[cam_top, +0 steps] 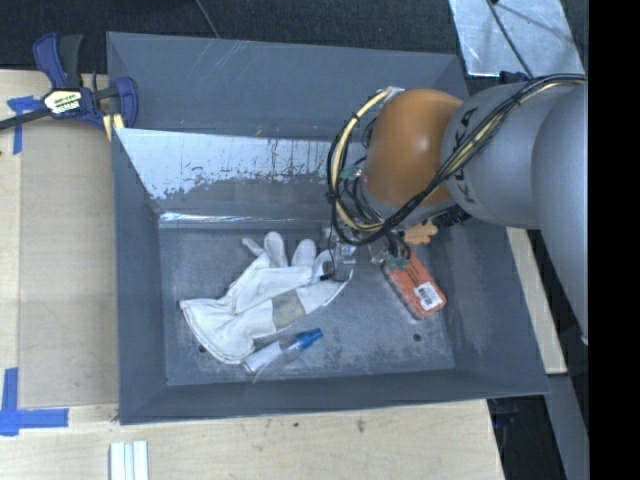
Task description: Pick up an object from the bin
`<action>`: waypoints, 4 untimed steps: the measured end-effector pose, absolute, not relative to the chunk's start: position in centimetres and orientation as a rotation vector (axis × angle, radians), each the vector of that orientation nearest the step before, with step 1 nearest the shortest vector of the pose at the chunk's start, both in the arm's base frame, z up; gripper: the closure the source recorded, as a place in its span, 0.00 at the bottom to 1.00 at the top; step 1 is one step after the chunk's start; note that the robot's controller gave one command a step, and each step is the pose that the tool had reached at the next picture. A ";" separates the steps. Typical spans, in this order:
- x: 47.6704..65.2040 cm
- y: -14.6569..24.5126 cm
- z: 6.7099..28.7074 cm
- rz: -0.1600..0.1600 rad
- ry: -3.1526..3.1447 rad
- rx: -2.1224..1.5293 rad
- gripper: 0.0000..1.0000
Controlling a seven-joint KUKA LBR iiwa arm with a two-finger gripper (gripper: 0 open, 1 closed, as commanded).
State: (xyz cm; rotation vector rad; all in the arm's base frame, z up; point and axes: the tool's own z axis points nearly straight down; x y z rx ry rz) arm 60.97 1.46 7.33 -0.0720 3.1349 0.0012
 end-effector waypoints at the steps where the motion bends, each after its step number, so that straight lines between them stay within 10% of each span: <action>1: 61.0 1.5 7.3 0.001 3.135 -0.072 1.00; 2: 59.3 -2.0 18.0 -0.001 3.136 -0.128 1.00; 4: 58.9 -2.3 22.1 0.001 3.143 -0.147 1.00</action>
Offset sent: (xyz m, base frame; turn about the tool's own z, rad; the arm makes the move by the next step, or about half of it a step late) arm -0.0173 -0.0333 0.1063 -0.0373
